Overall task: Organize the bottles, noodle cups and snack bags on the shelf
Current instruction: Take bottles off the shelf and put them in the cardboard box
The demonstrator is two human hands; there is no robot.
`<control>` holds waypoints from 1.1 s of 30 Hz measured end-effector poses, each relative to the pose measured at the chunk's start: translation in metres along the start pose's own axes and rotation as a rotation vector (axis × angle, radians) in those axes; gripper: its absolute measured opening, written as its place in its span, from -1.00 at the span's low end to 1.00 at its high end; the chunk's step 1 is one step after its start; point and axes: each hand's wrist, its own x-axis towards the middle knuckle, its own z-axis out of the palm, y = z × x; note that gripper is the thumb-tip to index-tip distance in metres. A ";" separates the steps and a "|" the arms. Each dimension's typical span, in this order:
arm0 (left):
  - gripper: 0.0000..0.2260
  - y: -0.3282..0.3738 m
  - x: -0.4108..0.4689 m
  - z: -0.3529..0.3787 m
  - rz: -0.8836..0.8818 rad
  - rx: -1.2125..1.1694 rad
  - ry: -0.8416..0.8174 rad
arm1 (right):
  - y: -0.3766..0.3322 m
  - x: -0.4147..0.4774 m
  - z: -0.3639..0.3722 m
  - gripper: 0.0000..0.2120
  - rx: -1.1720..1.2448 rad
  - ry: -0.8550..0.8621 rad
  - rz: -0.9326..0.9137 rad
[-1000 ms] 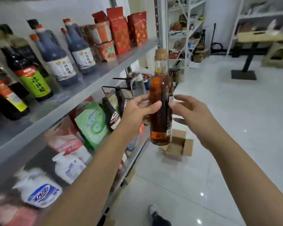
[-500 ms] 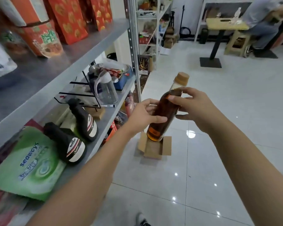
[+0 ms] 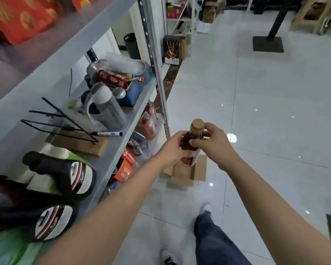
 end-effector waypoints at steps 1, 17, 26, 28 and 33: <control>-0.38 -0.002 0.019 0.001 -0.036 0.006 -0.007 | 0.009 0.020 -0.004 -0.65 -0.005 -0.014 0.017; -0.68 -0.140 0.240 0.012 -0.506 -0.132 0.010 | 0.244 0.234 0.027 -0.62 0.190 -0.021 0.270; -0.79 -0.337 0.315 0.012 -0.609 -0.253 0.137 | 0.435 0.288 0.127 -0.54 0.153 -0.053 0.317; -0.83 -0.379 0.325 0.017 -0.629 -0.235 0.126 | 0.468 0.296 0.148 -0.56 0.105 -0.066 0.298; -0.90 -0.453 0.343 0.029 -0.696 -0.214 0.129 | 0.540 0.311 0.195 -0.64 0.062 -0.052 0.261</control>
